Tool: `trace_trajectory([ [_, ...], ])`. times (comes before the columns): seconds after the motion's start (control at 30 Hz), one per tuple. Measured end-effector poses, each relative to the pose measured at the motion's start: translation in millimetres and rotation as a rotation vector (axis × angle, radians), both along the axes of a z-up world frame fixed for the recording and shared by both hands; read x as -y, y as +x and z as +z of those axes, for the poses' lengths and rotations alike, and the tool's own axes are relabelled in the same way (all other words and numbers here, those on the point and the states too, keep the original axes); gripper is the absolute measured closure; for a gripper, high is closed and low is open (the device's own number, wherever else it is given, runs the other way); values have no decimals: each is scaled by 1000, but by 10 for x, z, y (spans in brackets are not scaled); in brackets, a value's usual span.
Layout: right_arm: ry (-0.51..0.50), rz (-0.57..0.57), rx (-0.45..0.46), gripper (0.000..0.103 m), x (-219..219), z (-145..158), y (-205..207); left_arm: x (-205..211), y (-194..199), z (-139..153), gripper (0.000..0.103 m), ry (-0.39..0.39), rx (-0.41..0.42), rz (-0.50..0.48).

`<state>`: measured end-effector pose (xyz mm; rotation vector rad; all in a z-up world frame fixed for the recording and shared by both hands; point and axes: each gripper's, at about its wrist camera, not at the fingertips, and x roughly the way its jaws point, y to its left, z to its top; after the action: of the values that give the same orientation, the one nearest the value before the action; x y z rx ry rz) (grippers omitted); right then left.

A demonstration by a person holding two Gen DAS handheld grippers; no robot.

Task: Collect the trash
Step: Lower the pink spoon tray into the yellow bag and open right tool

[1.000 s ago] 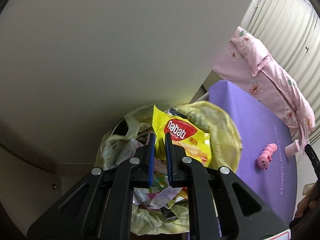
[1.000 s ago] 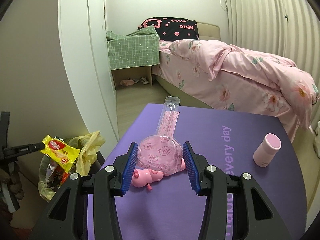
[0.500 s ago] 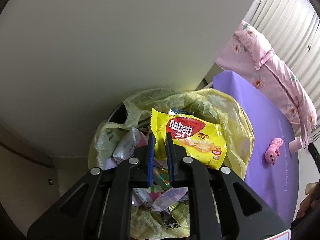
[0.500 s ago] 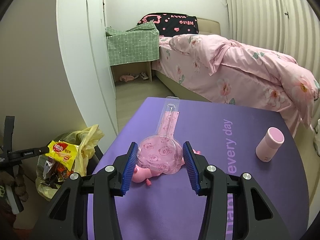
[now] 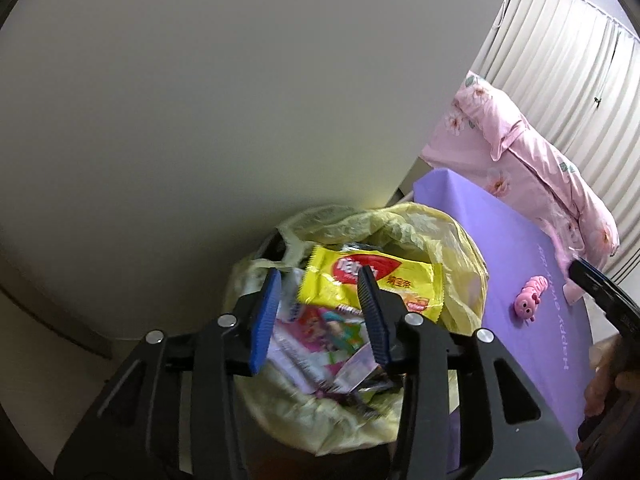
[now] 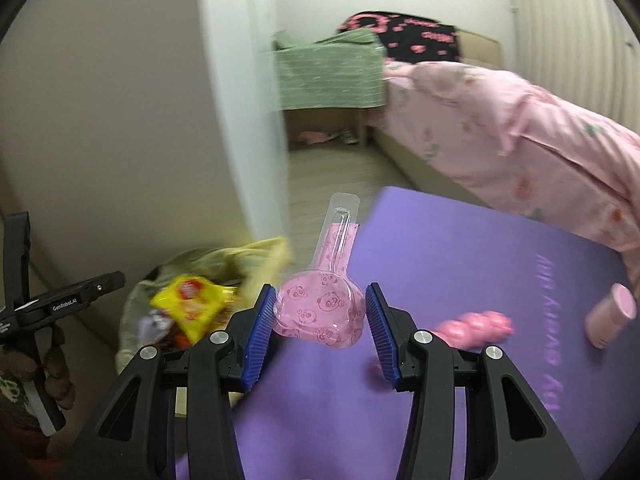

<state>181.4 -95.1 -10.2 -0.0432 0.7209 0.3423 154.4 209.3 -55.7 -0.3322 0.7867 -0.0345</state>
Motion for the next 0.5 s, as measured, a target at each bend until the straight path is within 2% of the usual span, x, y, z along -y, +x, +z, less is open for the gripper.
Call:
trace_trajectory([
  [0.23, 14, 191, -54, 59, -806, -149, 155, -190, -414, 137, 50, 128, 57, 110],
  [0.33, -1, 255, -86, 59, -1102, -324, 236, -254, -513, 142, 48, 131, 65, 130],
  [0.5, -51, 277, -235, 59, -1329, -859, 377, -308, -599, 88, 48, 121, 60, 132],
])
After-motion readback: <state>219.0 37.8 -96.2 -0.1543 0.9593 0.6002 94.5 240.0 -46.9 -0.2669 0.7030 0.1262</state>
